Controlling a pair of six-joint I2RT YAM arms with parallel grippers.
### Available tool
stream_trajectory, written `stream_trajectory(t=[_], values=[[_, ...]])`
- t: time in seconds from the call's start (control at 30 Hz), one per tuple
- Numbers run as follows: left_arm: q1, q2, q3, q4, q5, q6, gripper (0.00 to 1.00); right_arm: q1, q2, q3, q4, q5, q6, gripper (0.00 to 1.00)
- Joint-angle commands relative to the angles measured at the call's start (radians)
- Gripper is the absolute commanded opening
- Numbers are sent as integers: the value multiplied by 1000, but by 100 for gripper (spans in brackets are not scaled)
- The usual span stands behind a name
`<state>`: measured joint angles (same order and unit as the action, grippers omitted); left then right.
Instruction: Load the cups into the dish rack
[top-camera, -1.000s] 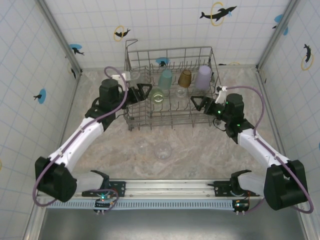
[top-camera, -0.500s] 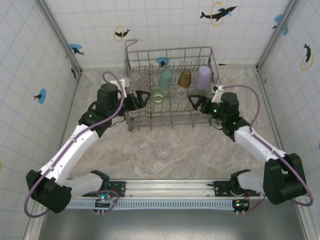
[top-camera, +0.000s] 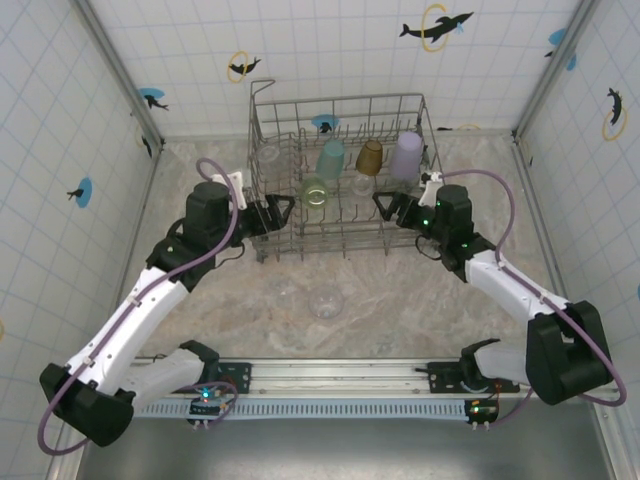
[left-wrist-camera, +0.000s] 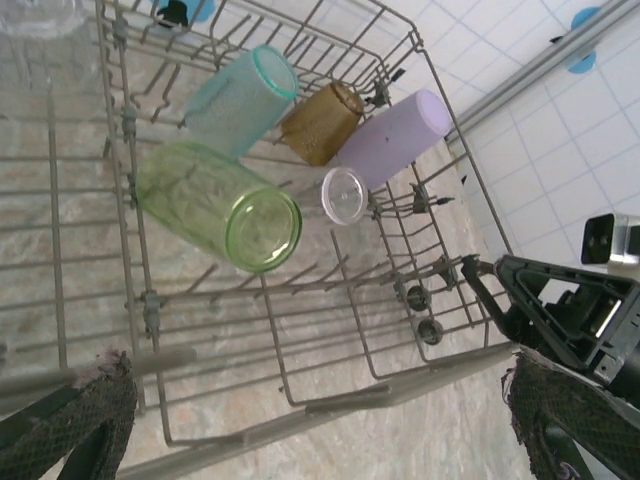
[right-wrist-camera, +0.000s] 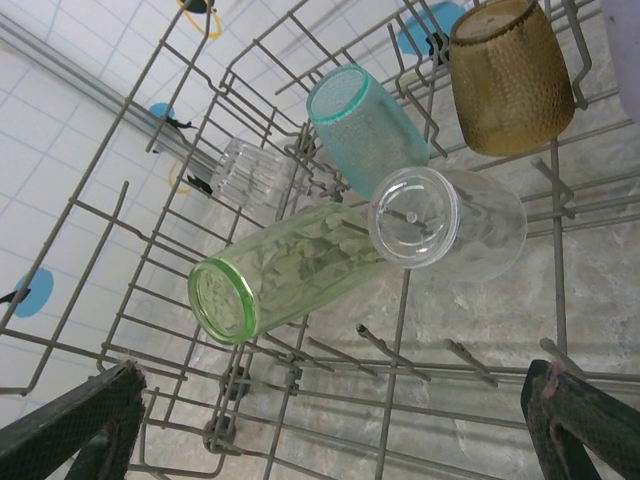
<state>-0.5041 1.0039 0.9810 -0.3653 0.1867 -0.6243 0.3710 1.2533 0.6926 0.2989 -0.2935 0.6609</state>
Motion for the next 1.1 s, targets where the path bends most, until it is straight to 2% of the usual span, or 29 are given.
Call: stream_trajectory(t=[0.0, 0.2, 0.4, 0.57, 0.73, 1.07], values=[[-13, -39, -55, -89, -19, -39, 98, 8, 12, 47, 3, 13, -12, 100], [-51, -129, -136, -124, -41, -57, 98, 12, 21, 47, 1, 21, -14, 100], [-74, -140, -223, -181, -43, -62, 95, 23, 51, 60, 10, 21, -1, 100], [-114, -170, -352, -124, -29, -120, 90, 31, 63, 70, -1, 32, -5, 100], [-199, -151, -401, -88, -48, -148, 90, 37, 77, 82, -9, 28, -3, 100], [-374, -10, -393, -47, -172, -196, 88, 42, 84, 85, -28, 34, -10, 100]])
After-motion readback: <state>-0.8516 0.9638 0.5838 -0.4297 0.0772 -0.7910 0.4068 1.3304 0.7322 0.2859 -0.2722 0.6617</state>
